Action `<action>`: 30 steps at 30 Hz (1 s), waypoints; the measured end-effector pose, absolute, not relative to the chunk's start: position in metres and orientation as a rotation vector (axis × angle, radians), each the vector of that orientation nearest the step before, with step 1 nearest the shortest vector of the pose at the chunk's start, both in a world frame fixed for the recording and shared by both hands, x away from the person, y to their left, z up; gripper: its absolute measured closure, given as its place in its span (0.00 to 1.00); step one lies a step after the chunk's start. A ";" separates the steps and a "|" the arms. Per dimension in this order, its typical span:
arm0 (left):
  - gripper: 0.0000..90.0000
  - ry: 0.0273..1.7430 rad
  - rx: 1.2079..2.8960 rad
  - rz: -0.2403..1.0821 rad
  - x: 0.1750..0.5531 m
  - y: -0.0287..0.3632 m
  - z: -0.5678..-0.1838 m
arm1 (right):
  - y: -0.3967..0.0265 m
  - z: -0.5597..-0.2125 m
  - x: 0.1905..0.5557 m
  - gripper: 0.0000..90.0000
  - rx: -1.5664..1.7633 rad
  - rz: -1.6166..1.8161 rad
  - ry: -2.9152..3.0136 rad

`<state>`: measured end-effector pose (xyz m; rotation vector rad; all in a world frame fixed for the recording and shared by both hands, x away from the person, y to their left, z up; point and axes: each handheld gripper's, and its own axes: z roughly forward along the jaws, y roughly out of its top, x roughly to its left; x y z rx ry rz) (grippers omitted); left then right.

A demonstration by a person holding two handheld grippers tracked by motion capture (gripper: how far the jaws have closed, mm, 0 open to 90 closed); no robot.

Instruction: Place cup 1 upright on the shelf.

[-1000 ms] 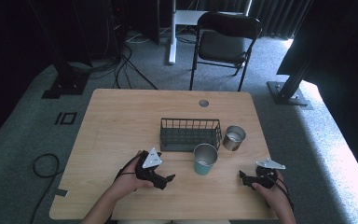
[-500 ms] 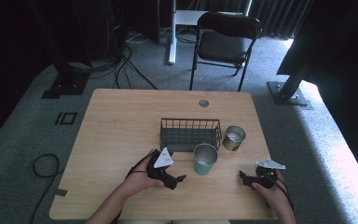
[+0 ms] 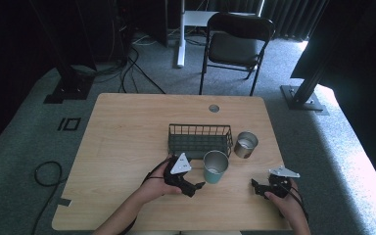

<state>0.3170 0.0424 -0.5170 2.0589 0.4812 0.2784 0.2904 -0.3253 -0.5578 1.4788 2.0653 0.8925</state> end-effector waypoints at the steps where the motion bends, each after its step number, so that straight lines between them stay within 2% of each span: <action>1: 0.02 0.482 2.050 0.272 0.319 0.040 -0.517 | -0.325 -0.558 0.290 0.12 1.479 0.892 2.065; 5: 0.05 0.467 2.059 0.273 0.320 0.035 -0.517 | -0.325 -0.558 0.290 0.12 1.479 0.892 2.065; 20: 0.04 0.461 2.019 0.246 0.325 0.009 -0.521 | -0.325 -0.558 0.290 0.12 1.478 0.892 2.065; 30: 0.04 0.444 1.989 0.273 0.330 -0.007 -0.523 | -0.325 -0.558 0.290 0.12 1.478 0.892 2.065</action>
